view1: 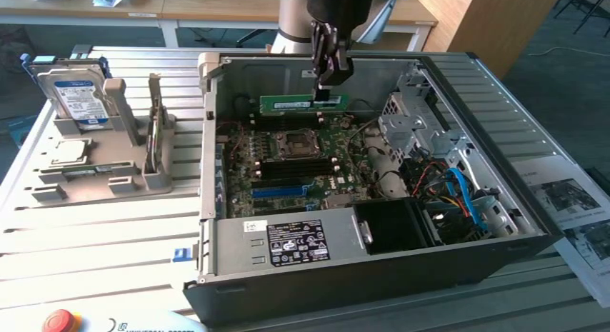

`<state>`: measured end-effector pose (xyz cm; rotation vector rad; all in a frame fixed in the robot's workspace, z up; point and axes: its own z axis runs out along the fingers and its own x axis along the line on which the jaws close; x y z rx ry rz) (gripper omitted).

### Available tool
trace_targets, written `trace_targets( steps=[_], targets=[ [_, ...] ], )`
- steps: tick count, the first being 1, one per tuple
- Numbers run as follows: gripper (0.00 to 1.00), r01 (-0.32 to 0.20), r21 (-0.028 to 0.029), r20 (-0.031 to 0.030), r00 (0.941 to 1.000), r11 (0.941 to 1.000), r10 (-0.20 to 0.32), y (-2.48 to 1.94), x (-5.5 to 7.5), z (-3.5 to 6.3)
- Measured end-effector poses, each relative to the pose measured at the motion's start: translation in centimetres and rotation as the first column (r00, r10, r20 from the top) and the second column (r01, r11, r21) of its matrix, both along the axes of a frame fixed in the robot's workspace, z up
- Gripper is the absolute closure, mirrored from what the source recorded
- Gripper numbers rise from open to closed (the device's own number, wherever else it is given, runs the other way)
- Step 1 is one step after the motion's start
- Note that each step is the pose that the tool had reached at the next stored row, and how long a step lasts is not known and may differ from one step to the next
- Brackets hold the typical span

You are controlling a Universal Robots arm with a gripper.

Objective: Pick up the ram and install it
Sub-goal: 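Insert the ram into the slot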

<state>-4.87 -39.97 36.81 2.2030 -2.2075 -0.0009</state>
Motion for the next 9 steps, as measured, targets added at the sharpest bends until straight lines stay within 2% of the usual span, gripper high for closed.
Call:
trace_targets(
  steps=[9],
  targets=[
    [0.88, 0.0, -0.0002, 0.0, 1.0, 1.0, 0.0, -0.01, 0.0, -1.28]
  ],
)
